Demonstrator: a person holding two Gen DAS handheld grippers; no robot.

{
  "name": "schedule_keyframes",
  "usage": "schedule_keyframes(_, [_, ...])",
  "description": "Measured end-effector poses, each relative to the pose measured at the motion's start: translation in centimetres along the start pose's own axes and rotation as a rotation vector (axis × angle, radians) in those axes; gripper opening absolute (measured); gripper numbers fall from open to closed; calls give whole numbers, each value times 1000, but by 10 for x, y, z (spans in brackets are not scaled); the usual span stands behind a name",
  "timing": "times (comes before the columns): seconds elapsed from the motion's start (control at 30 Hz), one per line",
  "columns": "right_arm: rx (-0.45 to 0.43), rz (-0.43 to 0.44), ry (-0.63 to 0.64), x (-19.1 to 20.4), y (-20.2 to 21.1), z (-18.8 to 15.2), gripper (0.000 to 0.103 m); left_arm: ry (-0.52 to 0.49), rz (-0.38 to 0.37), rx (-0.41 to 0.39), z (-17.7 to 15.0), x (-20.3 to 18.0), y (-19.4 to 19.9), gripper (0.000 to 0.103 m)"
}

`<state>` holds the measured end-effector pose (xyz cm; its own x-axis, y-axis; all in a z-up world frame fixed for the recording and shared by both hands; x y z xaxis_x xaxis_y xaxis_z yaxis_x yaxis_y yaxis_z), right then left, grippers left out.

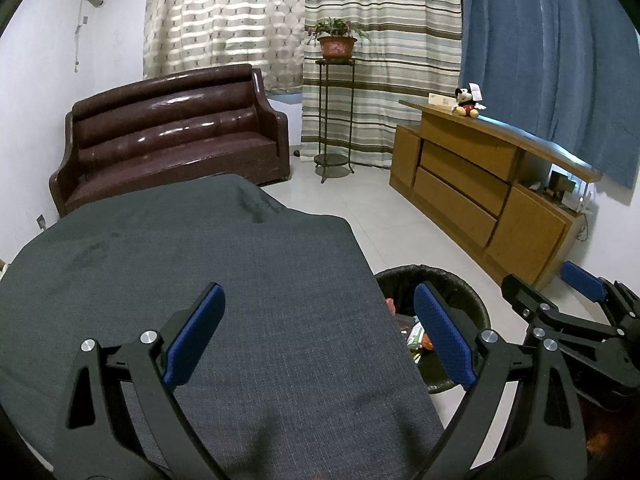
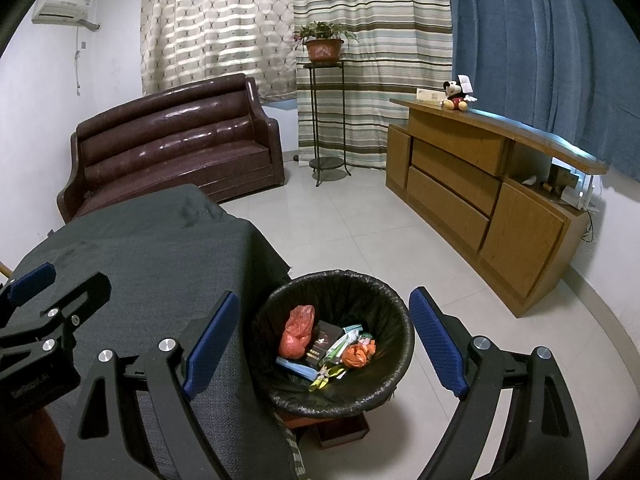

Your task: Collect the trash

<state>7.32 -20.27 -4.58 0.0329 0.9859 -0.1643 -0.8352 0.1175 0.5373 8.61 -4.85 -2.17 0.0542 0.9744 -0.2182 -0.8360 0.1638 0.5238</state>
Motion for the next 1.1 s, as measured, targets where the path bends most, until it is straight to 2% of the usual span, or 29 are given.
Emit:
schedule_keyframes(0.37, [1,1,1,1,0,-1,84,13,-13,-1,-2,-1,2,93])
schedule_keyframes(0.7, [1,0,1,2,0,0,84,-17,-39,5,-4,-8,1,94])
schedule_keyframes(1.1, [3,-1,3,3,0,-1,84,-12,-23,8,-3,-5,-3,94])
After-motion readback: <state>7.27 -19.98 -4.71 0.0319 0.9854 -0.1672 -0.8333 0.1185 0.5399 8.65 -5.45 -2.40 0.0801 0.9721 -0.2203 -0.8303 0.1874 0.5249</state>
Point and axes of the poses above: each gripper's, at about its wrist camera, not at the fingertips, and y roughly against the way its jaws point, x to its left, z to its top, the point moved 10 cm from there along -y, roughly the way its jaws point, and after that the axes turned 14 degrees about y, right-handed, at the moved point
